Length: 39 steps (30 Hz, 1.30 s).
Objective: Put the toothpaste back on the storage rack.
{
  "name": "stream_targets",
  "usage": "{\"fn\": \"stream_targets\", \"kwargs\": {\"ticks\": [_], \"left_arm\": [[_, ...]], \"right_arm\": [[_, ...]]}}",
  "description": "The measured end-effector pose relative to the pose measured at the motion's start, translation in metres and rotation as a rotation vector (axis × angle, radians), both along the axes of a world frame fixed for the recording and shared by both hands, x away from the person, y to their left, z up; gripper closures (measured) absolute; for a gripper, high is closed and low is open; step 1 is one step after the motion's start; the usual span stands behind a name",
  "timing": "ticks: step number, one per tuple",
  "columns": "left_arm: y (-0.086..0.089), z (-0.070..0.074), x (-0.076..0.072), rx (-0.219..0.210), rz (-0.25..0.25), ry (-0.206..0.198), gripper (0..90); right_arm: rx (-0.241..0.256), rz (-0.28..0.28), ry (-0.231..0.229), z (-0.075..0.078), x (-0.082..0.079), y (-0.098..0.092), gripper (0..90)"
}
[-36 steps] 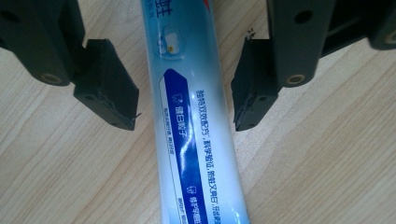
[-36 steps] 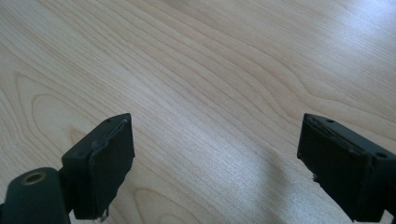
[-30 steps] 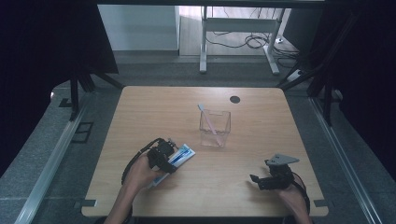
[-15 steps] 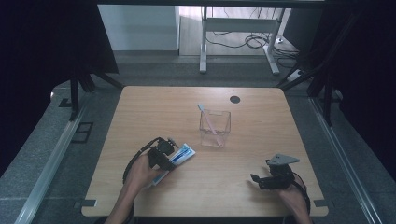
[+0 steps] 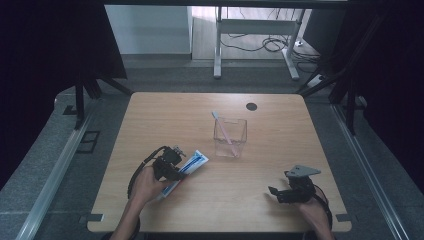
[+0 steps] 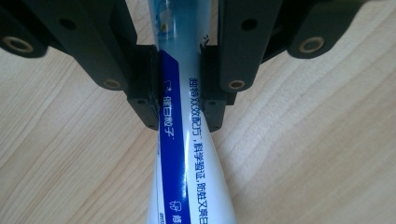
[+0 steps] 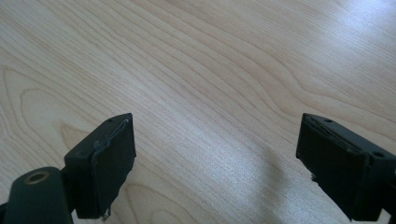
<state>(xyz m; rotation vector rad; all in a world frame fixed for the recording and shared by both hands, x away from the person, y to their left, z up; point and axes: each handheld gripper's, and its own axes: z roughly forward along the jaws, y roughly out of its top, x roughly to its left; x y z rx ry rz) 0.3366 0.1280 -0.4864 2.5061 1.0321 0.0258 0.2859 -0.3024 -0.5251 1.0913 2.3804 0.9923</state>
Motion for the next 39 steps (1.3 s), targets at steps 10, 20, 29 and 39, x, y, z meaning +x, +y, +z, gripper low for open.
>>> {"fn": "stream_targets", "kwargs": {"ticks": [10, 20, 29, 39], "left_arm": [[0.002, 0.02, -0.002, -0.082, -0.01, -0.068, 72.8], [0.001, 0.039, -0.001, -0.126, -0.019, -0.11, 72.8], [-0.001, 0.056, 0.003, -0.156, -0.026, -0.142, 72.8], [-0.009, 0.073, 0.012, -0.18, -0.034, -0.188, 72.8]], "right_arm": [[0.009, 0.006, 0.001, -0.001, 0.001, 0.0, 11.7], [0.02, 0.003, -0.005, -0.002, 0.001, 0.0, 3.3], [0.021, 0.008, -0.002, -0.003, 0.002, 0.0, 0.0], [0.017, 0.005, -0.004, -0.003, 0.002, 0.0, 0.0]]}}
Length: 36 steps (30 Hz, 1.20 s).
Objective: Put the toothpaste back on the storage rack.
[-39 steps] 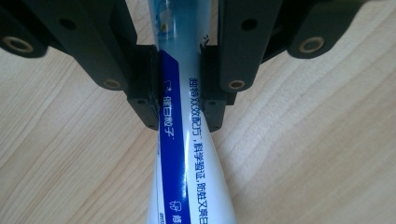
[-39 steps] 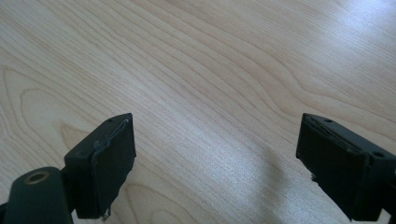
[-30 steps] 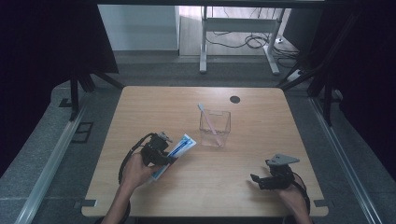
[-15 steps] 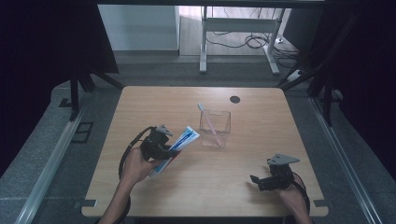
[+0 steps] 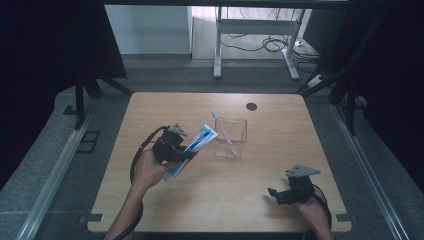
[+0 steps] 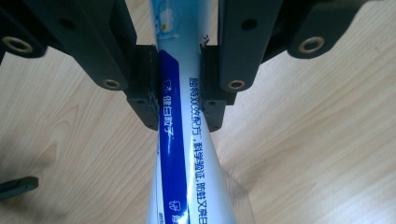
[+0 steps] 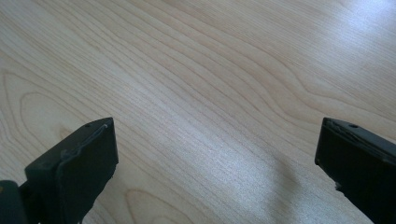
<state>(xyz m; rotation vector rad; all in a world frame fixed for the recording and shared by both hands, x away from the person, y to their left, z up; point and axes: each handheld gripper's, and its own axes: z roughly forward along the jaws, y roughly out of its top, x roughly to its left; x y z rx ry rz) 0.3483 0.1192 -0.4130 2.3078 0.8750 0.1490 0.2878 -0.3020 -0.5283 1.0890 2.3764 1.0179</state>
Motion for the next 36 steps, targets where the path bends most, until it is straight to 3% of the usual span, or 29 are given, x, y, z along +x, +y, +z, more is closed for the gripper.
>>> {"fn": "stream_targets", "kwargs": {"ticks": [26, 36], "left_arm": [[-0.032, 0.026, 0.033, -0.045, -0.021, -0.082, 72.9], [-0.051, 0.032, 0.045, -0.036, -0.042, -0.123, 73.0]], "right_arm": [[0.004, 0.013, -0.001, 0.001, -0.001, 0.001, 0.0], [0.004, 0.017, -0.002, 0.001, -0.001, 0.002, 0.0]]}}
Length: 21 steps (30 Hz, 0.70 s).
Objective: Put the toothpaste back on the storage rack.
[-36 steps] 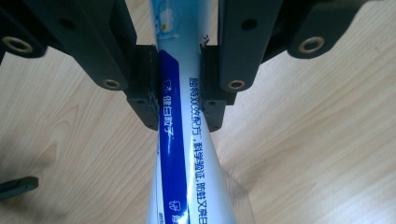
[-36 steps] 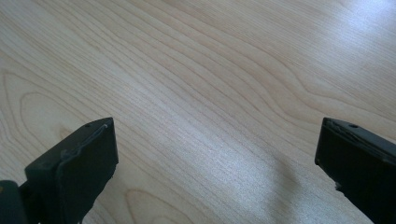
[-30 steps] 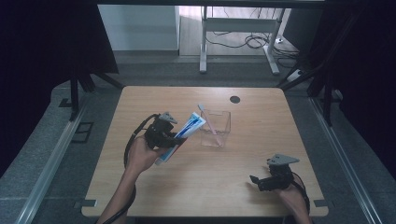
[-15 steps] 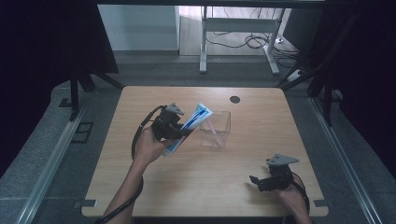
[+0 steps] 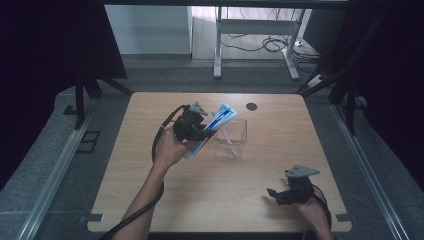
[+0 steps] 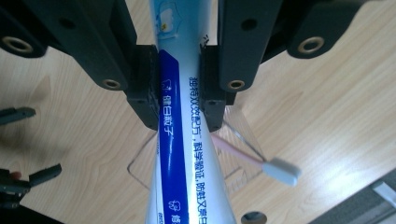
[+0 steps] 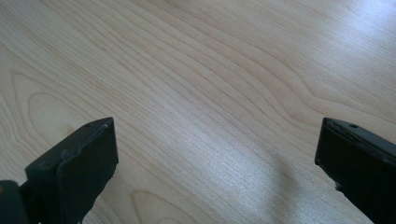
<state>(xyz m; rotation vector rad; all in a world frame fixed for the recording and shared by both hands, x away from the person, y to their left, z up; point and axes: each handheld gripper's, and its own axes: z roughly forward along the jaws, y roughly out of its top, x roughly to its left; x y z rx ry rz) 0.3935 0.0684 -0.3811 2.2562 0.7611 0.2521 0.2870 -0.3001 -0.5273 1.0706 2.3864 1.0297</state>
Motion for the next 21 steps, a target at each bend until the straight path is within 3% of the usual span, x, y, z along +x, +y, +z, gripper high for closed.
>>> {"fn": "stream_targets", "kwargs": {"ticks": [10, 21], "left_arm": [[-0.019, 0.006, 0.017, -0.039, -0.002, -0.033, 73.0], [-0.043, 0.01, 0.032, -0.046, -0.011, -0.074, 73.0]], "right_arm": [[0.002, 0.004, 0.002, 0.0, 0.0, 0.0, 0.0], [0.0, 0.016, -0.016, 0.002, -0.002, 0.002, 0.0]]}}
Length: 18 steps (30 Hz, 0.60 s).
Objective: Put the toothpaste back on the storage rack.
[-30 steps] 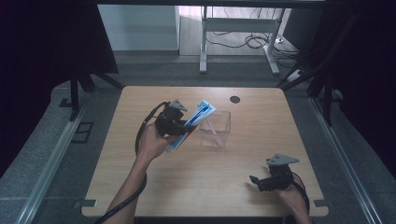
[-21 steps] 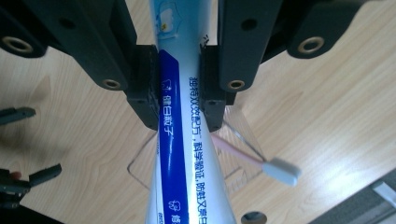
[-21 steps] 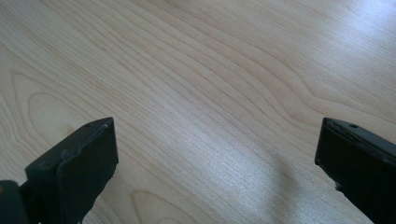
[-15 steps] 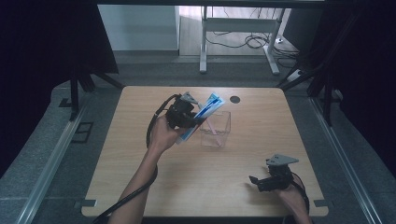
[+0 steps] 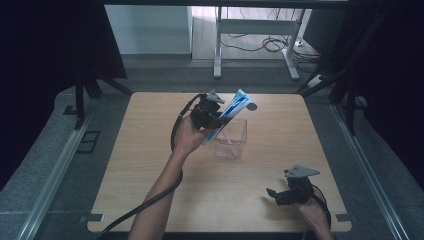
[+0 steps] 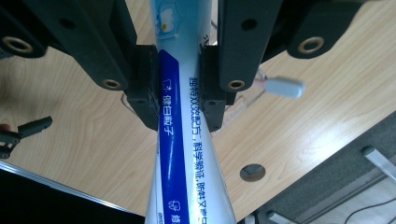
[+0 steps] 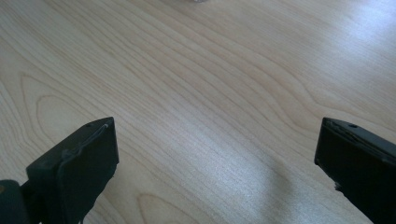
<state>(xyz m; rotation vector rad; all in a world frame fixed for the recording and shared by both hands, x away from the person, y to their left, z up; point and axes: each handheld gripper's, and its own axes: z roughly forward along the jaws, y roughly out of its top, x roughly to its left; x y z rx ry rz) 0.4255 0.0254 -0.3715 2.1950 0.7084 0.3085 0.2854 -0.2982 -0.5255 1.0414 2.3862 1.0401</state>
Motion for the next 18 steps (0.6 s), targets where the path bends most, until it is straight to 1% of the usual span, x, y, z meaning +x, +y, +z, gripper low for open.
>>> {"fn": "stream_targets", "kwargs": {"ticks": [3, 6, 7, 8, 10, 11, 15, 17, 18], "left_arm": [[-0.006, -0.001, 0.005, -0.01, 0.002, -0.004, 73.0], [-0.011, -0.002, 0.009, -0.014, 0.007, -0.019, 73.0], [-0.014, -0.002, 0.011, -0.026, 0.01, -0.02, 73.0], [-0.015, -0.002, 0.012, -0.026, 0.007, -0.024, 73.0], [-0.019, -0.004, 0.016, -0.039, 0.005, -0.028, 73.0], [-0.021, -0.005, 0.016, -0.05, 0.006, -0.028, 73.0], [-0.028, -0.011, 0.022, -0.071, 0.005, -0.033, 73.0], [-0.031, -0.015, 0.024, -0.076, 0.004, -0.036, 73.0], [-0.032, -0.017, 0.025, -0.076, 0.001, -0.045, 73.0]], "right_arm": [[-0.004, 0.005, 0.005, -0.001, 0.0, 0.0, 0.0], [-0.003, 0.005, 0.005, -0.001, 0.0, 0.0, 0.0], [-0.002, 0.004, 0.005, -0.001, 0.0, 0.0, 0.0], [-0.002, 0.002, 0.005, -0.001, 0.0, -0.001, 0.0], [-0.002, 0.003, 0.006, -0.001, 0.001, -0.001, 0.0], [-0.004, 0.004, 0.007, -0.001, 0.001, -0.001, 0.0], [-0.006, 0.012, 0.014, -0.002, 0.001, 0.0, 0.1], [-0.008, 0.013, 0.014, -0.003, 0.001, 0.0, 0.1], [-0.009, 0.013, 0.013, -0.002, 0.001, 0.0, 0.1]]}}
